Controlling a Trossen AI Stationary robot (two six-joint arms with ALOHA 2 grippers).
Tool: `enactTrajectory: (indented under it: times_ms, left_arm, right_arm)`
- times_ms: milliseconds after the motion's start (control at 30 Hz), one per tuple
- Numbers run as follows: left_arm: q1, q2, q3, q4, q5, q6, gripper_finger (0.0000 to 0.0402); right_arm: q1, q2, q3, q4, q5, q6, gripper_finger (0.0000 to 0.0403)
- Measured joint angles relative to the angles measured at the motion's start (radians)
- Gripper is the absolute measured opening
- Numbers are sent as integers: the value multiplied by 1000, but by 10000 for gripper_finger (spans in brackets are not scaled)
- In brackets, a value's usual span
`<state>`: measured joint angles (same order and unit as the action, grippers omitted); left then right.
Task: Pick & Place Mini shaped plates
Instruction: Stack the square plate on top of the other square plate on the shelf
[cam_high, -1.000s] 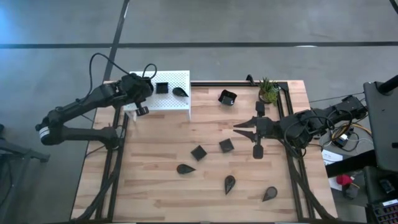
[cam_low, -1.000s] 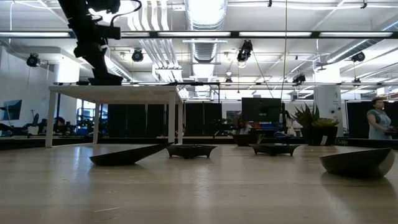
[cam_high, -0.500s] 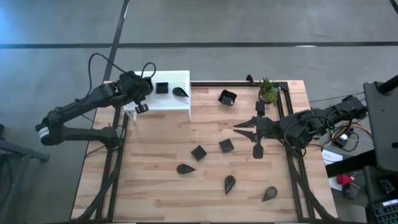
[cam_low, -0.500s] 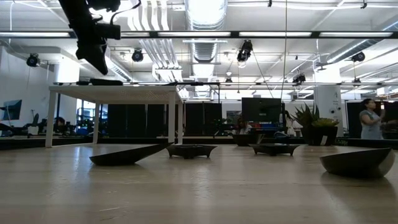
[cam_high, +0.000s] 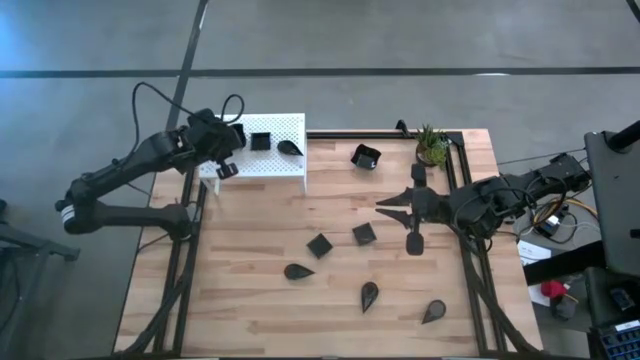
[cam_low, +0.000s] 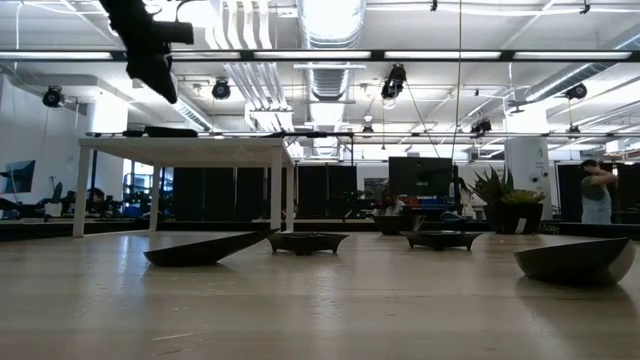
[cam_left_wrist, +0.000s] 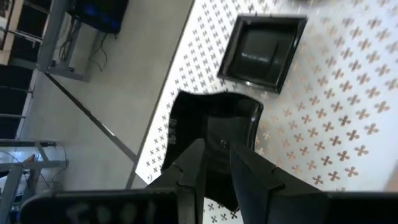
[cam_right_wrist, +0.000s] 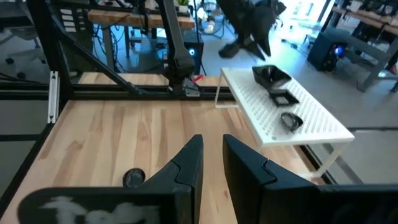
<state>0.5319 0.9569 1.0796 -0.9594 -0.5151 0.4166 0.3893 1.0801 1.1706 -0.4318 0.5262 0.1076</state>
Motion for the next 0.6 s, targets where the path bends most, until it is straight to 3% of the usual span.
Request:
enactTrajectory:
  times_ms: [267, 600]
  left_arm:
    - [-116, 0, 45, 1, 104, -25, 71]
    - [-386, 7, 5, 44, 142, -91, 71]
  right_arm:
    - [-54, 1, -3, -109, 1, 142, 59]
    - [-91, 1, -41, -174, -8, 180, 59]
